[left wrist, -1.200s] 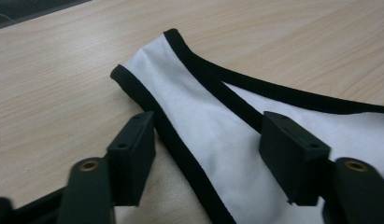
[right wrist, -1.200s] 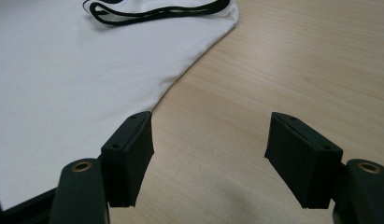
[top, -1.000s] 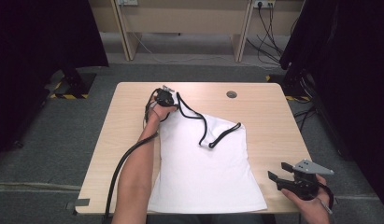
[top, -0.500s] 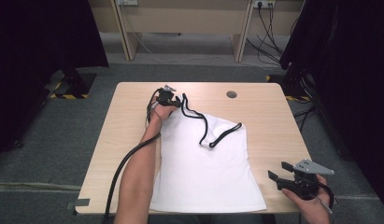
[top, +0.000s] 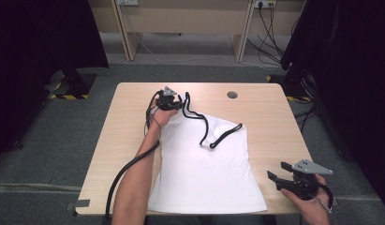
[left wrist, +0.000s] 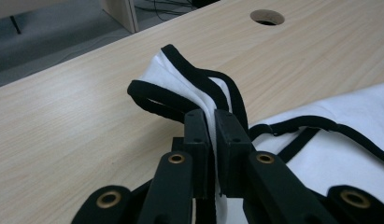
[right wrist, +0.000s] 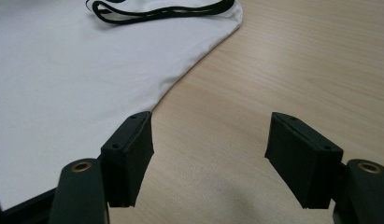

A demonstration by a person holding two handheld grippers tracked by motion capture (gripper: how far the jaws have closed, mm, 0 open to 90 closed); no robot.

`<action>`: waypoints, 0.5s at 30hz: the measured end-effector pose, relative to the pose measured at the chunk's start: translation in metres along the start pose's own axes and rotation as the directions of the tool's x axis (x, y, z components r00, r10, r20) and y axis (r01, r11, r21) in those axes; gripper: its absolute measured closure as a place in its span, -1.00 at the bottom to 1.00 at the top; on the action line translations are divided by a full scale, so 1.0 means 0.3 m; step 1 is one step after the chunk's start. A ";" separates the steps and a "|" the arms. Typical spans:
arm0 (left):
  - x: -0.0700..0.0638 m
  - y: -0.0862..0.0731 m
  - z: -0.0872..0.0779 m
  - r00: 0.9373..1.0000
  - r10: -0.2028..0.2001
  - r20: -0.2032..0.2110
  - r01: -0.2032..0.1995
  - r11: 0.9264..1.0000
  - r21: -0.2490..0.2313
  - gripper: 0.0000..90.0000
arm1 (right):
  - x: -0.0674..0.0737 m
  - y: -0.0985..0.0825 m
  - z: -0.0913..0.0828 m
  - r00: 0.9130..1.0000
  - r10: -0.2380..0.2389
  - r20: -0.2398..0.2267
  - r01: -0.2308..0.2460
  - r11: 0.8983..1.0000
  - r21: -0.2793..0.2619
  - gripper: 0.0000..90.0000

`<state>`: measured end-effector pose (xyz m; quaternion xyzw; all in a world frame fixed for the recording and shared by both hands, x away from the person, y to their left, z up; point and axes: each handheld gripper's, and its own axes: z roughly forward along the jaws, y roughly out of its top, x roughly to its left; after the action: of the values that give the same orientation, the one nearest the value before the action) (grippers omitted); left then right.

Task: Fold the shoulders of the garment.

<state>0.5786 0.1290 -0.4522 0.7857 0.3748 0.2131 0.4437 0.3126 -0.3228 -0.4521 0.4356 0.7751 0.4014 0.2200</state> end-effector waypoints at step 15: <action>-0.102 -0.065 -0.086 0.996 0.089 0.020 -0.088 0.995 -0.042 0.85 | 0.019 0.046 0.022 1.000 -0.028 -0.012 0.028 1.000 -0.009 -0.29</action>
<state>0.5343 0.1255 -0.4555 0.7946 0.3300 0.2316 0.4540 0.3208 -0.3111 -0.4447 0.4214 0.7806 0.4041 0.2230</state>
